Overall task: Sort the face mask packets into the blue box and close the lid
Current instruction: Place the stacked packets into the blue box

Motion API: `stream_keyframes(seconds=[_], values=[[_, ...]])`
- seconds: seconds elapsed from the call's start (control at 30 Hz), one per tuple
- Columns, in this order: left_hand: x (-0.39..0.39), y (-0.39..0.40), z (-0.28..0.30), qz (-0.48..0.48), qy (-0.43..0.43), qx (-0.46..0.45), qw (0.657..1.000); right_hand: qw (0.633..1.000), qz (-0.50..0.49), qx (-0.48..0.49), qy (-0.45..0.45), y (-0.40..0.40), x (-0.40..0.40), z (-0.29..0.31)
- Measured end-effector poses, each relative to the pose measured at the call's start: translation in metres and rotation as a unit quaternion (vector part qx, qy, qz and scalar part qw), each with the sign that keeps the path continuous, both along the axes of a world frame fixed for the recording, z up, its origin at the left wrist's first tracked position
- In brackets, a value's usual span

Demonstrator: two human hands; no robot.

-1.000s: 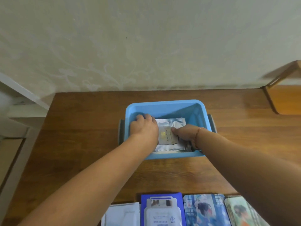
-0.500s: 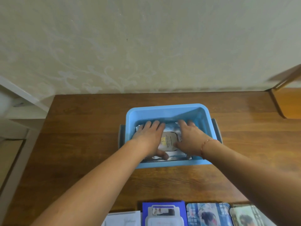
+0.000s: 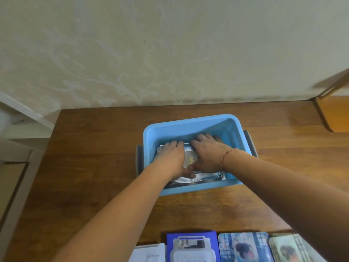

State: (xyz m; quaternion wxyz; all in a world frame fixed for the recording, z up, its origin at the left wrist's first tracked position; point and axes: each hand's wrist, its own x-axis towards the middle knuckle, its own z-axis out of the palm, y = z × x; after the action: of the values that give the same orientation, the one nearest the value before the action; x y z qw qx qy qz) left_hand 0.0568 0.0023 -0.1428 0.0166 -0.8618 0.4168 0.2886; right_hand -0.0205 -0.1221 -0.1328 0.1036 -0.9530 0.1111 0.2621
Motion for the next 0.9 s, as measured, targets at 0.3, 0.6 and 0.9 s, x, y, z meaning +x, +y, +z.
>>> stream_keyframes(seconds=[0.3,0.6,0.9], values=[[-0.001,-0.004,0.009,-0.032,-0.036,0.052,0.997,0.999,-0.014,0.032,-0.009,-0.004,-0.003,0.000],[-0.013,0.009,0.020,-0.079,-0.098,0.054,0.991,0.985,-0.093,0.125,-0.077,0.007,-0.023,0.010],[-0.014,0.023,0.028,-0.105,-0.222,0.121,0.962,0.942,-0.268,0.170,-0.107,0.007,-0.048,0.027]])
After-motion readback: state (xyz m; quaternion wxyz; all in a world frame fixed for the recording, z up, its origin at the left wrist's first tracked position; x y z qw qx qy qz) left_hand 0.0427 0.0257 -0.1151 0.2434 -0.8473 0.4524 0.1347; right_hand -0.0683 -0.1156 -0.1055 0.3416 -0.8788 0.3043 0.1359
